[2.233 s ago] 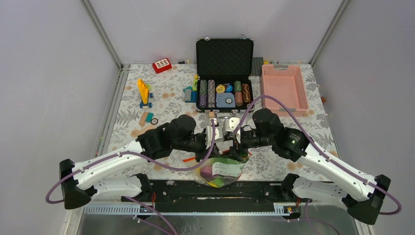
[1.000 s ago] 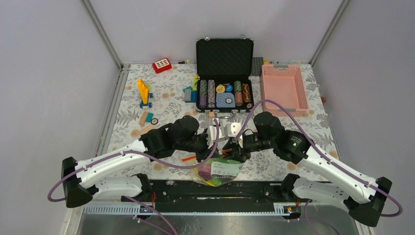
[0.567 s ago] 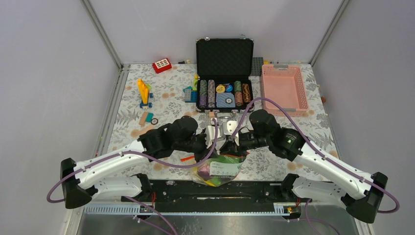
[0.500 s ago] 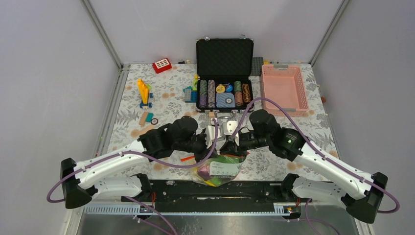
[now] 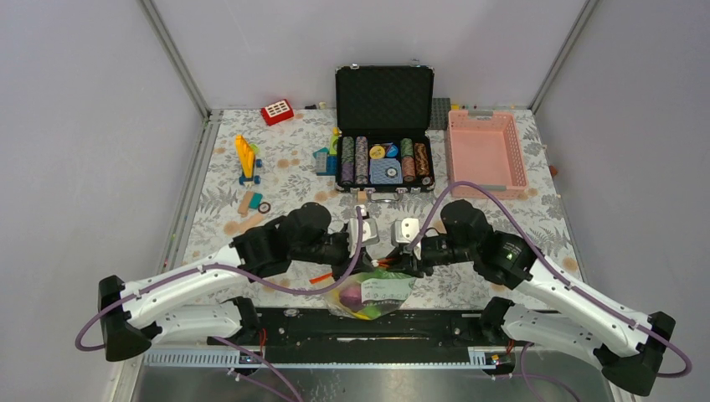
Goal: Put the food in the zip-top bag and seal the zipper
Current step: Zip the zipper food storage bag at the center of the board, then adjust the fake vegetable in the zipper food storage bag.
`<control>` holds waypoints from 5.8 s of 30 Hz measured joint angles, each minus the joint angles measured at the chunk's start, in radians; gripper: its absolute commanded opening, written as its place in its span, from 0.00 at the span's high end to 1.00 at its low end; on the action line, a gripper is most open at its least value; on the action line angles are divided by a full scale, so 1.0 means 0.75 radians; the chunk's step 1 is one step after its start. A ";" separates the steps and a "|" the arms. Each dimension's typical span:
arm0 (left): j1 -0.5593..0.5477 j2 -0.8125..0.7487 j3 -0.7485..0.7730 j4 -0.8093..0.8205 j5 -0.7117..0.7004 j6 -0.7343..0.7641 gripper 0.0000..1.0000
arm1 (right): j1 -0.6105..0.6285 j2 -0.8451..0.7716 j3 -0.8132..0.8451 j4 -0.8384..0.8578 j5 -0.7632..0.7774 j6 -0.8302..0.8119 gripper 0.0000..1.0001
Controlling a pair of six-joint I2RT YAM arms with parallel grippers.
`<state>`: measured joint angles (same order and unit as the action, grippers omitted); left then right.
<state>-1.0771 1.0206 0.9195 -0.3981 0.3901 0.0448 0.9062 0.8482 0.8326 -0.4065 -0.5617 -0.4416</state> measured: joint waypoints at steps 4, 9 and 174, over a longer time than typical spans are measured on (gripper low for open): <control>-0.001 -0.019 -0.018 0.016 0.017 0.005 1.00 | 0.000 -0.009 -0.007 0.002 -0.011 -0.008 0.67; 0.000 -0.019 -0.018 0.008 0.027 0.011 1.00 | 0.000 0.017 -0.007 0.002 -0.045 -0.016 0.94; 0.095 -0.327 -0.281 0.201 -0.175 -0.011 1.00 | -0.030 -0.086 -0.046 -0.277 0.545 0.641 0.33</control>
<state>-1.0058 0.7757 0.7090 -0.2474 0.2588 0.0364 0.8837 0.7837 0.7979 -0.6144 -0.1528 0.0391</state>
